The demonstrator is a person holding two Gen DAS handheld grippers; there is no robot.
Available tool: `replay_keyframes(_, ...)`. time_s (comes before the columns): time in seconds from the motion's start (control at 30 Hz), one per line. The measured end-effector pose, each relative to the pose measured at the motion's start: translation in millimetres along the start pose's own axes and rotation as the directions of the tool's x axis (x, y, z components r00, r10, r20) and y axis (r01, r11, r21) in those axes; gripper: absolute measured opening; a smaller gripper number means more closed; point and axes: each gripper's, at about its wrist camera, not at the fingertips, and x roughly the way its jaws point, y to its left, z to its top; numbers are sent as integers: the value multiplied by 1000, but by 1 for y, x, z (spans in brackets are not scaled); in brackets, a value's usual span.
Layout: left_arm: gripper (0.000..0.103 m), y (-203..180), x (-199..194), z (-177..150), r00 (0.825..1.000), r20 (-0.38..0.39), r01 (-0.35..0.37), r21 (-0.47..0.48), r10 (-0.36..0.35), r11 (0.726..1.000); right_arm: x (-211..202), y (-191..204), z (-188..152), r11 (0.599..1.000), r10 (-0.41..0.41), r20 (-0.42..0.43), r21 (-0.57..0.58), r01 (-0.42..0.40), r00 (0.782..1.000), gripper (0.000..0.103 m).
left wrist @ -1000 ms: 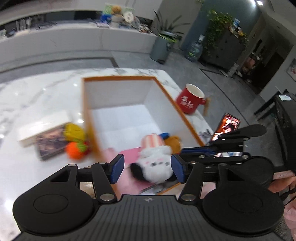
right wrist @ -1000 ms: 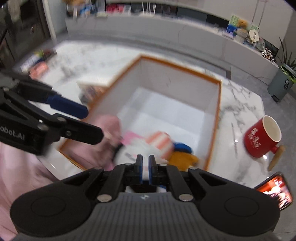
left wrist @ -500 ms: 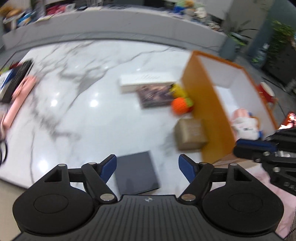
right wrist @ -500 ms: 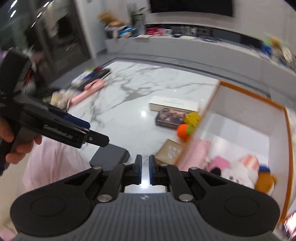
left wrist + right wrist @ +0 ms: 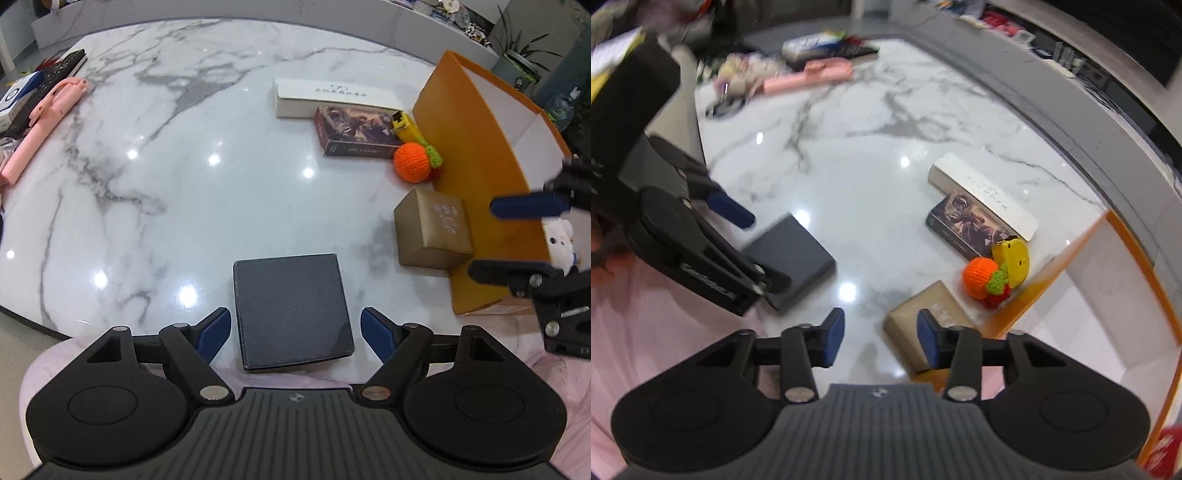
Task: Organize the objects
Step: 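Grasp the dark gray square box with the left gripper, then grasp the illustrated card box upright with the right gripper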
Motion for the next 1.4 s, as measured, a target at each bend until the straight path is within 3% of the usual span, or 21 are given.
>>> replay_keyframes(0.13, 94, 0, 8, 4, 1000, -12, -22, -9, 22, 1000, 17, -8, 12, 993, -17, -81, -118, 7, 997, 52)
replay_keyframes(0.47, 88, 4, 24, 12, 998, -66, 16, -13, -17, 1000, 51, -36, 48, 983, -15, -150, -186, -14, 989, 55)
replay_keyframes(0.8, 88, 25, 27, 48, 1000, 5, 10, 0, -10, 1000, 101, -54, 83, 933, -35, -210, -356, -43, 977, 56)
replay_keyframes(1.07, 88, 31, 30, 78, 997, 59, 42, 9, -43, 999, 144, -73, 111, 917, -8, -293, -383, -109, 956, 56)
replay_keyframes(1.4, 88, 35, 33, 88, 993, 78, 83, 30, -85, 996, 166, -69, 121, 866, -28, -340, -478, -148, 940, 61)
